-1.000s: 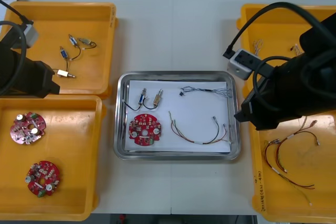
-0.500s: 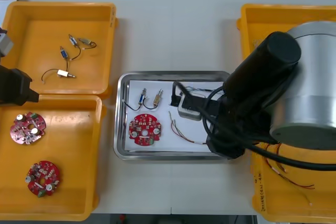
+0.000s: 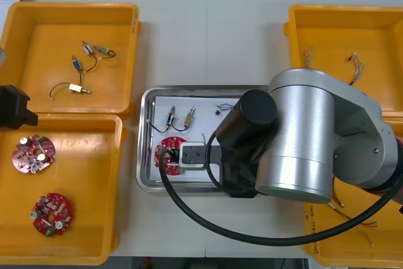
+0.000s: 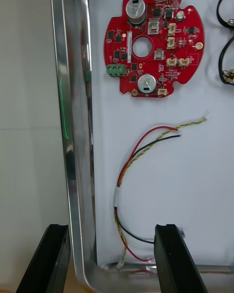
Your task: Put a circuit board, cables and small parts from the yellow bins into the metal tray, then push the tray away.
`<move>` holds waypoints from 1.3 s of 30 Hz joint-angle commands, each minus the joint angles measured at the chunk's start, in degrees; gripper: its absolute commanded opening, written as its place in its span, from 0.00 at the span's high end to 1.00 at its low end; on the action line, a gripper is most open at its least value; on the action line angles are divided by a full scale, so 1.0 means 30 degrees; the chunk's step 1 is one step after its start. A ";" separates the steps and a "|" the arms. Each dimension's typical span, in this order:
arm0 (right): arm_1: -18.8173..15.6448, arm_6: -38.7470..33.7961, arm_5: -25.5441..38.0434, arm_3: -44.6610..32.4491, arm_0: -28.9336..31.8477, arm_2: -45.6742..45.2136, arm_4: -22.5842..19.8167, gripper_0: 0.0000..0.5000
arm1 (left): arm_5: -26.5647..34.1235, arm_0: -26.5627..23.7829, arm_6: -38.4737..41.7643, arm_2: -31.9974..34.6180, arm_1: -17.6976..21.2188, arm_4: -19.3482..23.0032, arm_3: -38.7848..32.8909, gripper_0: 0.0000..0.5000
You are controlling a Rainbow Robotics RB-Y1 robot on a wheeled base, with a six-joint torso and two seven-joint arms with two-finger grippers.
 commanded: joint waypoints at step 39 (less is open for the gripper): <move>0.3059 0.0254 -0.2791 0.4297 0.2064 0.4985 0.6568 0.00 | 0.0127 0.1009 -0.2730 0.0621 0.0873 -0.0061 -0.0141 0.00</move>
